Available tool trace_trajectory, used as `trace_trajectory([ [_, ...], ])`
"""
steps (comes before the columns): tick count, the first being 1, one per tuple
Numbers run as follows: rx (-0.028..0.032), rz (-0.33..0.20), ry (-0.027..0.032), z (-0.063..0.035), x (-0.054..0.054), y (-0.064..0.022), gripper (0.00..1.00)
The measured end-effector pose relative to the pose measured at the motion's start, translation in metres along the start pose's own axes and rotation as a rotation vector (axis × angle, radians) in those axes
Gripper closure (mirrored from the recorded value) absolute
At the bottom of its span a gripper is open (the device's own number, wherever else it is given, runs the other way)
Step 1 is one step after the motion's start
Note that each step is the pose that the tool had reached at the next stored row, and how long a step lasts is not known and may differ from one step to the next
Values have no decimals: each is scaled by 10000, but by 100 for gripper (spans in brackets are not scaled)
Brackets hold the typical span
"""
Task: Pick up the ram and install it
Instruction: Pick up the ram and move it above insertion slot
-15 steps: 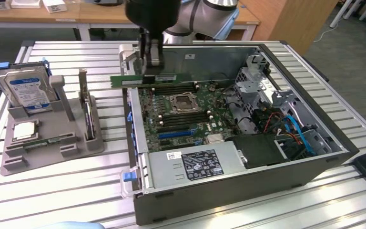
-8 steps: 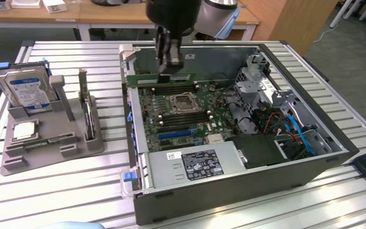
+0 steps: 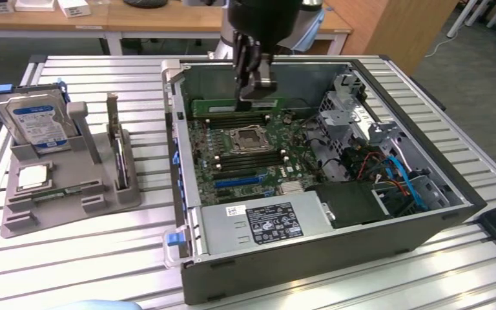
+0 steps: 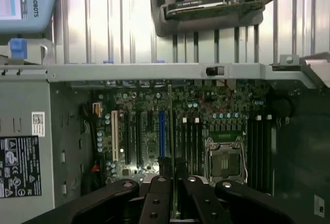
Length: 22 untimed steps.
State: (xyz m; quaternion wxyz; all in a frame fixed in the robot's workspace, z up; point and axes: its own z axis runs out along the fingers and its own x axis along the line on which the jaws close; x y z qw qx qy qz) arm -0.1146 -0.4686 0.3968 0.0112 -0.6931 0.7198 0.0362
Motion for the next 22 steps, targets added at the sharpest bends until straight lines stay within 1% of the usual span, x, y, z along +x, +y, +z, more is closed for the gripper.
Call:
trace_trajectory([
  [4,-41,3,0,-5,-5,-158,86],
  [8,-69,3,3,-10,-9,-279,86],
  [14,-103,6,4,-15,-14,-439,86],
  [19,-125,8,5,-19,-18,-542,86],
  [22,-131,8,4,-19,-18,-555,86],
])
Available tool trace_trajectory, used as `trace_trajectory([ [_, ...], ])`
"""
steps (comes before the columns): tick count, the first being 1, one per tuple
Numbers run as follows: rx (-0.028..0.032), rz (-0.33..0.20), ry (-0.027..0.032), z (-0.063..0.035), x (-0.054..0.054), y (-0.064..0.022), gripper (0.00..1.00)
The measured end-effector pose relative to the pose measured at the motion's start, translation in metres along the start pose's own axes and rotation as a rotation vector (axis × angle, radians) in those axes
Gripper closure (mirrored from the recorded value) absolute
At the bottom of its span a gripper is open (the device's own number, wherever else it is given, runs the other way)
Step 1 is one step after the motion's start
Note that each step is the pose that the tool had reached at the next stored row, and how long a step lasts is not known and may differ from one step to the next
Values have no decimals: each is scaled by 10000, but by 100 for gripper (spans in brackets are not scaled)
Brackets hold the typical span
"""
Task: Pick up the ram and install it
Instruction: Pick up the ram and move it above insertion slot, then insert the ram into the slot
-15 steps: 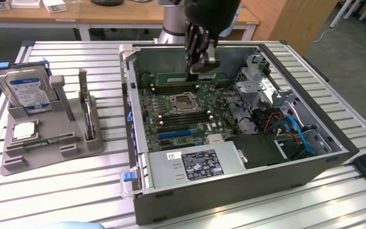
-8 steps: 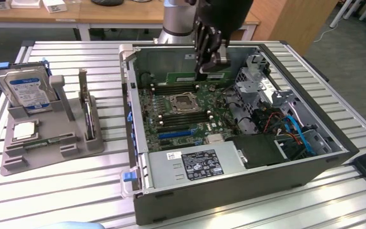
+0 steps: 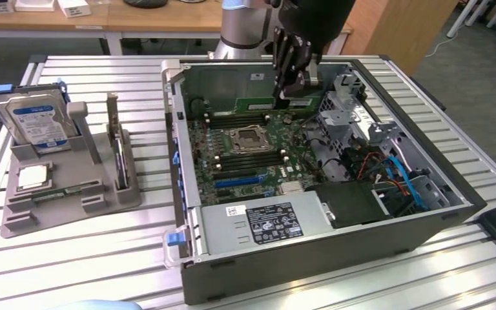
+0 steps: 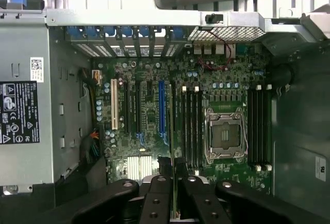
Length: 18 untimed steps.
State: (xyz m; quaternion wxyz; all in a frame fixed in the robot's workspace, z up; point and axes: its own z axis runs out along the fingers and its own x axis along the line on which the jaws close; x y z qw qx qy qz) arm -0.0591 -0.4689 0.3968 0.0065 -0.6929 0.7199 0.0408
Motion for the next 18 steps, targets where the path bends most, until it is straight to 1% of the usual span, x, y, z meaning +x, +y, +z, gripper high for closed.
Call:
trace_trajectory([
  [12,1,-1,-1,1,-4,-1,86],
  [15,0,1,1,2,-30,1,86],
  [18,0,1,1,7,-95,3,86],
])
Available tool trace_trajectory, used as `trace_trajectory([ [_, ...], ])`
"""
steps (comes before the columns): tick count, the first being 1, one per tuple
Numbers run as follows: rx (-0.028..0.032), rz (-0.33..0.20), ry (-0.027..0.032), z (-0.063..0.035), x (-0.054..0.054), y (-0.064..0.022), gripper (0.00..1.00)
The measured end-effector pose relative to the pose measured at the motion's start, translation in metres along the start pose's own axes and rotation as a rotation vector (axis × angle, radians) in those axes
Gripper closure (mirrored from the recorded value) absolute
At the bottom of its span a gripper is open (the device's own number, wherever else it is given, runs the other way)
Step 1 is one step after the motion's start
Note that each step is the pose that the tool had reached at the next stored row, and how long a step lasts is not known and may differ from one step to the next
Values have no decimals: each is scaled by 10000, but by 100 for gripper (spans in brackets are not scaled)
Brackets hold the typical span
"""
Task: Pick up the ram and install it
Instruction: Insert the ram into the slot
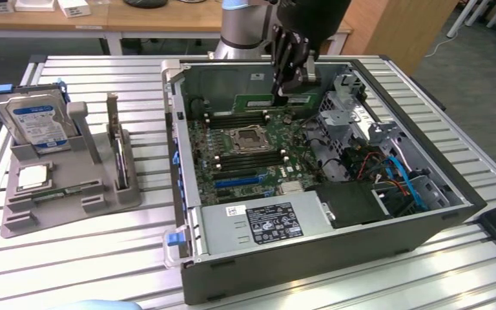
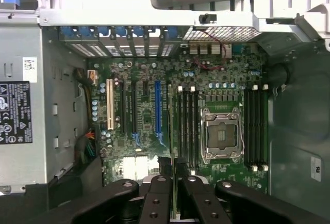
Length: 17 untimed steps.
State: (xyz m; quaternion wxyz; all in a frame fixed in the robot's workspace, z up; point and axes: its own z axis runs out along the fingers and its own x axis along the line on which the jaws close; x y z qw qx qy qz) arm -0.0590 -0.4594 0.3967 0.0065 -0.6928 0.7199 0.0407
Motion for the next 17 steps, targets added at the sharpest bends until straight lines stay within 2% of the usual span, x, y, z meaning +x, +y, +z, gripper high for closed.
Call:
trace_trajectory([
  [6,0,-1,0,21,-100,3,86],
  [17,0,0,0,92,-149,1,86],
])
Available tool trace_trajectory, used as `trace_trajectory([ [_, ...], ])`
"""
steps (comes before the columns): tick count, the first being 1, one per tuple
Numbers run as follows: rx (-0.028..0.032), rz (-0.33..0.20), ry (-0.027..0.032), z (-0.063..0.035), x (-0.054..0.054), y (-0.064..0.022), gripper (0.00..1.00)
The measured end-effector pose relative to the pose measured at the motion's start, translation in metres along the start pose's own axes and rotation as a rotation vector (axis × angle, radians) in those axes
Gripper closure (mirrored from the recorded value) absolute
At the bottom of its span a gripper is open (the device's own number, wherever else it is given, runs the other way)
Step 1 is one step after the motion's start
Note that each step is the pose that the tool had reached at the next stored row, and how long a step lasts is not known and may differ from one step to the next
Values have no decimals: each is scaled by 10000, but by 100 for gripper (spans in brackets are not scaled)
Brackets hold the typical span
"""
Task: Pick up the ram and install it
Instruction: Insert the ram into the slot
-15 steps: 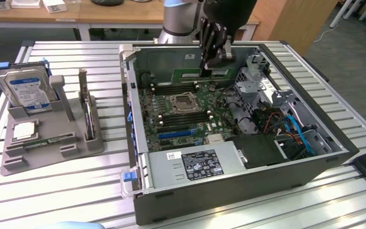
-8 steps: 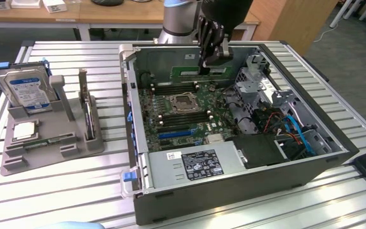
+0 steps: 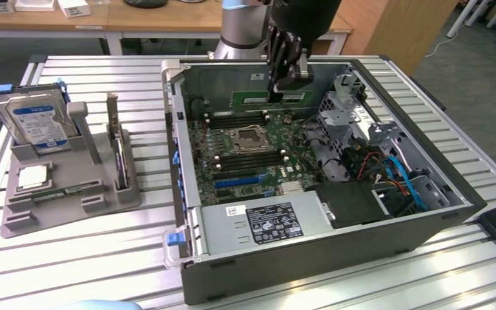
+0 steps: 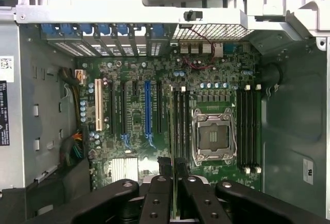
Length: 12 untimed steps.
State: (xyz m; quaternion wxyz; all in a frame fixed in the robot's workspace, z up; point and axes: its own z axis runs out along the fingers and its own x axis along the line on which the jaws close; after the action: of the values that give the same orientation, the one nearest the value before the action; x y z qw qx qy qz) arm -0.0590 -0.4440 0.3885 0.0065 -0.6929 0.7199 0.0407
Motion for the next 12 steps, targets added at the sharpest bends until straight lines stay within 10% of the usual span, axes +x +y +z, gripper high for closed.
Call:
trace_trajectory([
  [12,-1,0,2,92,-20,-4,86],
])
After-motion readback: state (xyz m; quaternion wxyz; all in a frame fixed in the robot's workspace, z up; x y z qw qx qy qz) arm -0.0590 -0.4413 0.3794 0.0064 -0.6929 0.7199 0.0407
